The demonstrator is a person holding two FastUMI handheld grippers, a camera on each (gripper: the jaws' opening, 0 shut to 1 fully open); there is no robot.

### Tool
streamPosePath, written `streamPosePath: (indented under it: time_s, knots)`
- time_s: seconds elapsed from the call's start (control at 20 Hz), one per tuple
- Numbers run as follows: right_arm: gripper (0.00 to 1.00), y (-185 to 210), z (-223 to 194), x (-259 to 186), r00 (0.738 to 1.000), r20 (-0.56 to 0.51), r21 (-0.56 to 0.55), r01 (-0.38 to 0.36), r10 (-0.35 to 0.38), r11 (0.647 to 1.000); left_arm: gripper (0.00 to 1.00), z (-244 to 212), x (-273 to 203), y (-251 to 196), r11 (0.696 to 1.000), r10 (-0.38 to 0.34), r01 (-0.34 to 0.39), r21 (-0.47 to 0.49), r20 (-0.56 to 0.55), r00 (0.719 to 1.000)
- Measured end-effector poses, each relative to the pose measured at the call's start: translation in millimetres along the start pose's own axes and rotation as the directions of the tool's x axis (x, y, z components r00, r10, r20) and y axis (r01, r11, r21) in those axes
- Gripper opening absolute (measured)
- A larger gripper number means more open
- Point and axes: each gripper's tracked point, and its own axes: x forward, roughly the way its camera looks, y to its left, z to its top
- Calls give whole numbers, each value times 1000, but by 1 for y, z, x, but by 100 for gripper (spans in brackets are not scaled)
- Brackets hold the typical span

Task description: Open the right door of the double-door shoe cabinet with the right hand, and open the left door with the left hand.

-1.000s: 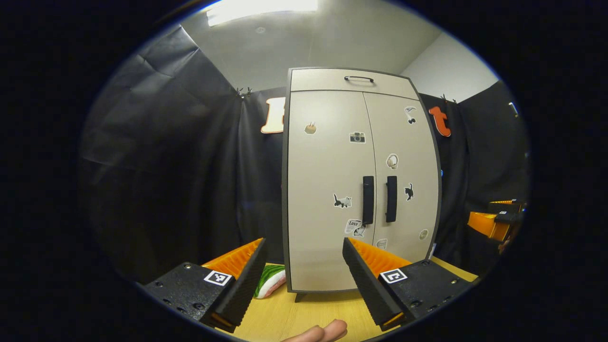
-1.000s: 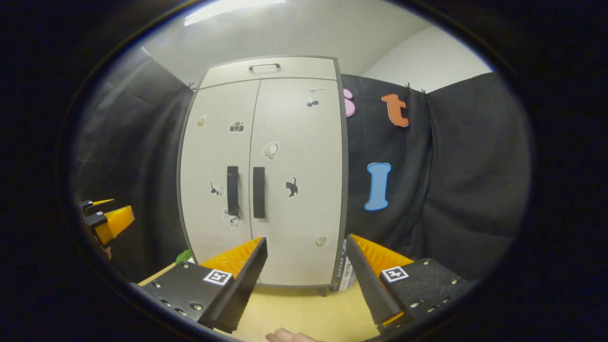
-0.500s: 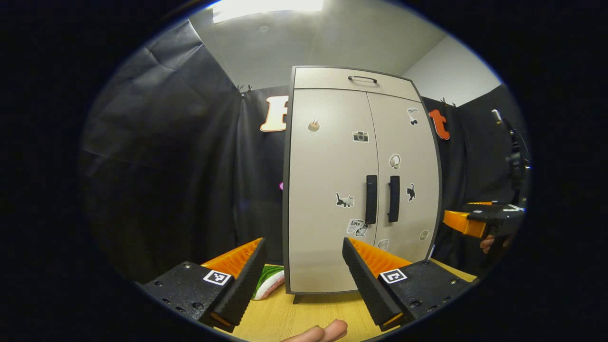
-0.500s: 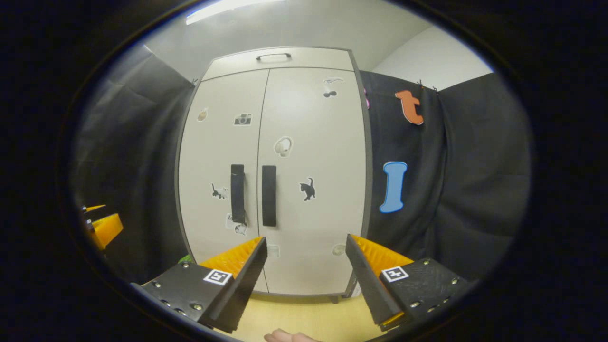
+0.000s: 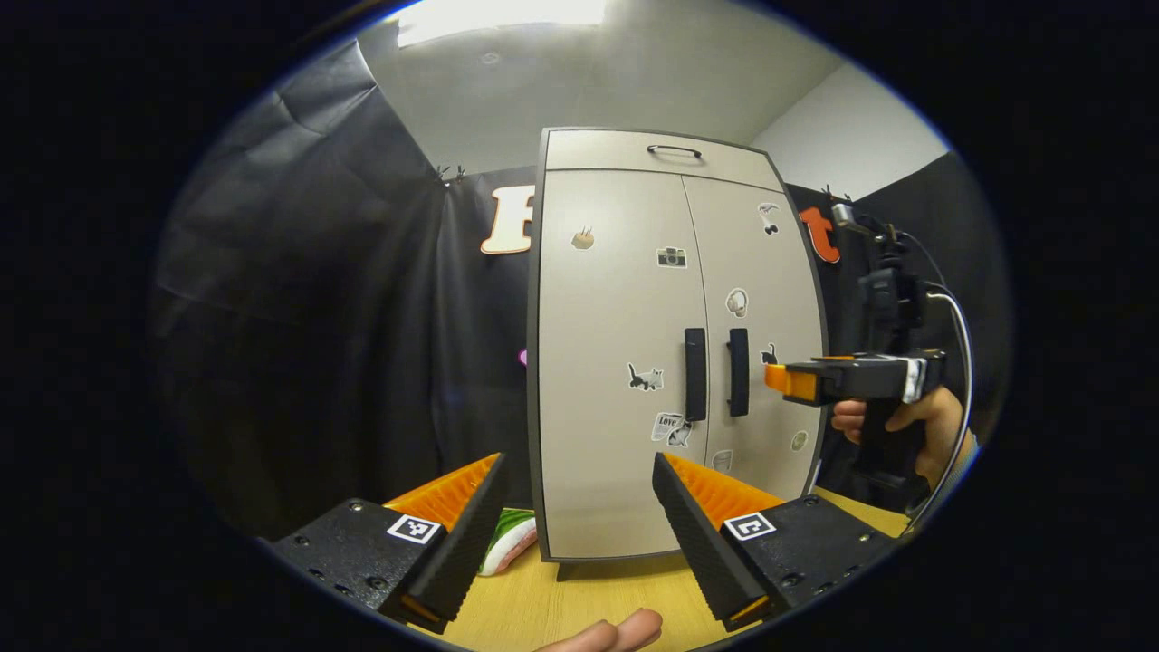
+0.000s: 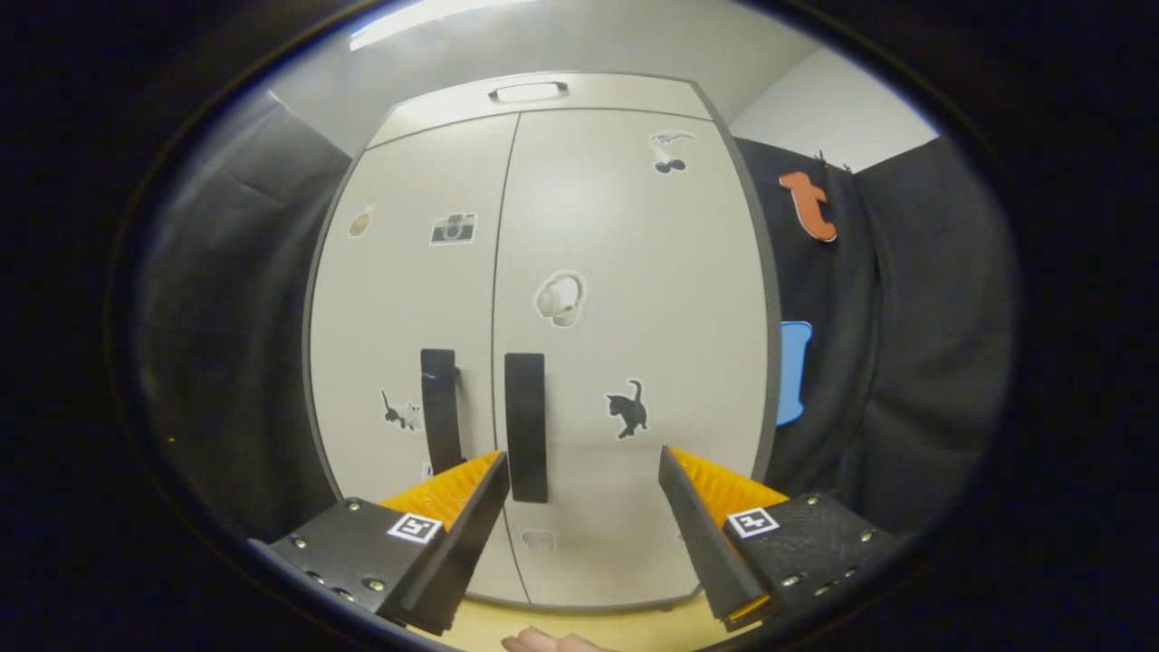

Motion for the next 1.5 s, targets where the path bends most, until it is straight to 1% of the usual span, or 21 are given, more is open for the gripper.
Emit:
streamPosePath:
  time_s: [0.05, 0.1, 0.15, 0.4, 0.6, 0.65, 0.7, 0.75, 0.8, 0.85, 0.9, 0.95, 1.0, 1.05, 1.1, 1.15, 1.2, 1.35, 1.5]
  knots:
    - [95, 5, 0, 9, 1000, -1, -4, -11, 11, 1000, 98, -1, -1, -1, 1000, -7, 7, 10, 0, 1000]
    - [99, 9, 0, 17, 1000, -1, -10, -20, 20, 1000, 98, -3, -1, -1, 1000, -9, 9, 13, -2, 1000]
    - [99, 12, -2, 24, 1000, -7, -16, -22, 22, 1000, 98, -3, -2, 0, 1000, -10, 10, 11, -1, 1000]
    - [99, 20, -18, 53, 999, -53, -16, -9, 8, 1000, 98, -10, 0, 5, 1000, 5, -5, -1, -17, 1000]
    - [98, 21, -23, 67, 998, -65, -10, 10, -11, 1000, 98, -15, 2, 9, 1000, 12, -12, 3, -27, 1000]
    - [88, 24, -22, 66, 998, -56, -8, -1, 0, 1000, 98, -16, 3, 10, 1000, 13, -13, 2, -28, 1000]
    - [82, 29, -16, 68, 999, -22, -12, -26, 26, 1000, 98, -16, 2, 12, 1000, 16, -16, 2, -28, 999]
    - [70, 35, -8, 71, 998, 20, -8, -60, 60, 998, 98, -16, 1, 14, 1000, 20, -20, 1, -27, 999]
    - [62, 39, -7, 71, 997, 25, 0, -75, 75, 997, 98, -17, 1, 15, 1000, 23, -23, 0, -27, 999]
    - [36, 38, -8, 73, 997, 17, 3, -69, 69, 998, 98, -18, 2, 16, 1000, 25, -25, -1, -29, 999]
    - [34, 38, -6, 73, 998, 17, 17, -57, 56, 998, 98, -19, 2, 16, 1000, 26, -26, -3, -32, 999]
    - [36, 38, -6, 73, 999, 0, 31, -49, 49, 998, 98, -19, 2, 16, 1000, 28, -28, -5, -33, 999]
    - [36, 38, -8, 74, 999, -9, 35, -43, 44, 998, 98, -21, 2, 17, 1000, 30, -30, -5, -37, 999]
    - [36, 40, -11, 84, 999, -27, 36, -30, 31, 999, 98, -21, 2, 17, 999, 32, -32, -5, -38, 999]
    - [29, 39, -4, 72, 999, -30, 30, -35, 36, 999, 98, -21, 2, 17, 999, 35, -35, -6, -40, 999]
    - [29, 38, -9, 73, 998, -45, 40, -32, 34, 999, 98, -21, 2, 18, 999, 37, -38, -7, -41, 998]
    - [22, 39, -8, 74, 998, -54, 45, -32, 35, 998, 98, -21, 2, 18, 999, 41, -41, -9, -39, 998]
    - [22, 38, -9, 74, 996, -79, 20, -37, 38, 999, 98, -21, 2, 23, 998, 67, -68, -15, -47, 997]
    - [22, 38, -10, 74, 995, -90, 21, -35, 37, 999, 98, -20, -1, 23, 997, 80, -81, -17, -52, 995]
